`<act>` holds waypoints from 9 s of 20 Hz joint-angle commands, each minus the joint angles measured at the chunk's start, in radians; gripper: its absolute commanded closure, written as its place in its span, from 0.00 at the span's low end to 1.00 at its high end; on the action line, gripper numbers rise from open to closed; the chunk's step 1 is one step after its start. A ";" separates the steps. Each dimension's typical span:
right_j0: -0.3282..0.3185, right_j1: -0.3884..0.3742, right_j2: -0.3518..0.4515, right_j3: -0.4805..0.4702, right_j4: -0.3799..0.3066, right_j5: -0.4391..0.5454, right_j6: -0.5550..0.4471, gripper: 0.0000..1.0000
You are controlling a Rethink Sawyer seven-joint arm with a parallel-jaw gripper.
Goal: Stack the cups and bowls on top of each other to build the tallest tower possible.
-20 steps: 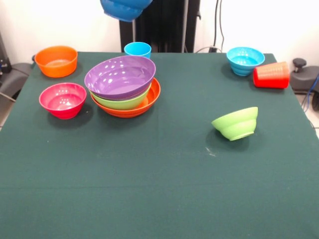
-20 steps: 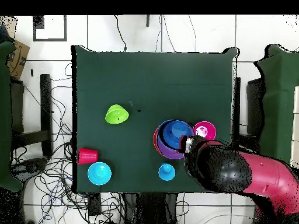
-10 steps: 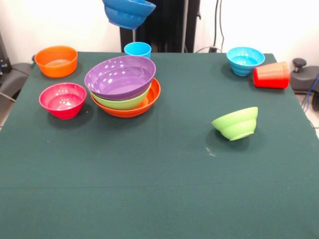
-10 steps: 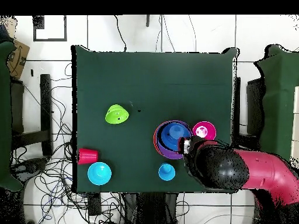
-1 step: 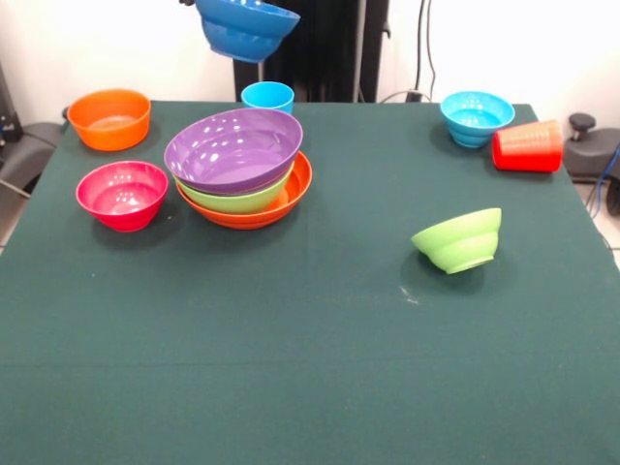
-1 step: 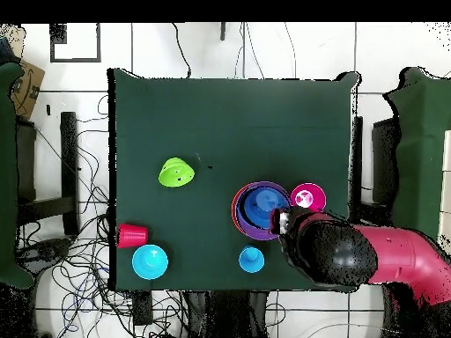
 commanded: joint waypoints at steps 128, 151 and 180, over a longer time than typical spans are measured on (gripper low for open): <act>0.107 0.413 -0.103 -0.183 -0.576 -0.044 -0.040 1.00; 0.154 0.442 -0.181 -0.206 -0.597 -0.064 -0.044 1.00; 0.215 0.436 -0.250 -0.191 -0.636 -0.134 0.019 1.00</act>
